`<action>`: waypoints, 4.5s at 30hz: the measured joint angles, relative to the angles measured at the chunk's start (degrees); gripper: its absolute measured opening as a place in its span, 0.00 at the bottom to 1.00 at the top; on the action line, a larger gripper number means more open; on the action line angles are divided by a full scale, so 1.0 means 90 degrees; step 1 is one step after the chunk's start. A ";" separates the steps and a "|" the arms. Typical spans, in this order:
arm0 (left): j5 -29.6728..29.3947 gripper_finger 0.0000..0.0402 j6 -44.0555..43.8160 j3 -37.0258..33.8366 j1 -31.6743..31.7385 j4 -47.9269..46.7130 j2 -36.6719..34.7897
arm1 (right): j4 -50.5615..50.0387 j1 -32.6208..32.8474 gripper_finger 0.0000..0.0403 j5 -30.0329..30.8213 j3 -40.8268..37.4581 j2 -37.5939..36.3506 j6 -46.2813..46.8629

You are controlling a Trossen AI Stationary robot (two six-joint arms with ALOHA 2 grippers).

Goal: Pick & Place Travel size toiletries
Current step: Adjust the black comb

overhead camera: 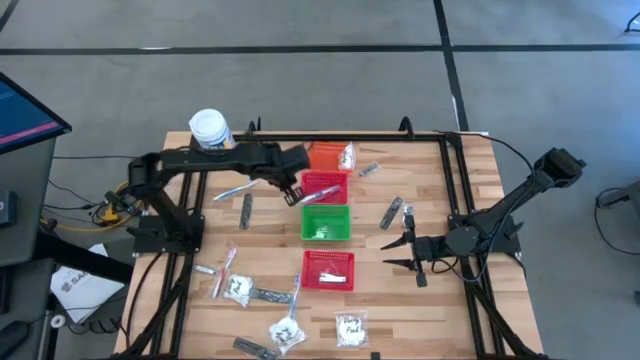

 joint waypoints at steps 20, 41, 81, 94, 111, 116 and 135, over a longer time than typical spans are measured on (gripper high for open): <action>-0.0021 0.00 -0.1721 -0.2512 -0.0490 0.0587 -0.2592 | 0.0017 0.0007 0.35 -0.0003 0.0000 0.0000 0.0002; -0.1002 0.00 -0.3950 -0.4278 -0.2232 0.1911 -0.2838 | 0.0226 -0.0001 0.36 -0.0005 0.0000 0.0000 -0.0073; -0.1314 0.00 -0.4152 -0.4568 -0.4985 0.4724 -0.2838 | 0.0306 -0.0023 0.31 -0.0170 -0.0002 0.0127 0.0388; -0.1312 0.00 -0.4091 -0.4566 -0.4986 0.4725 -0.2838 | 0.0292 -0.0168 0.29 -0.0168 -0.0002 0.0126 0.0527; -0.1576 0.00 -0.4003 -0.4561 -0.4986 0.4724 -0.2838 | -0.1847 -0.1624 0.29 -0.0102 -0.0002 0.0126 0.2604; -0.1810 0.00 -0.3927 -0.4561 -0.4986 0.4727 -0.2838 | -0.2021 -0.1793 0.29 -0.0102 -0.0002 0.0126 0.2621; -0.2292 0.00 -0.3861 -0.4561 -0.4901 0.4783 -0.2838 | -0.3283 -0.3399 0.29 -0.0147 -0.0002 0.0126 0.2821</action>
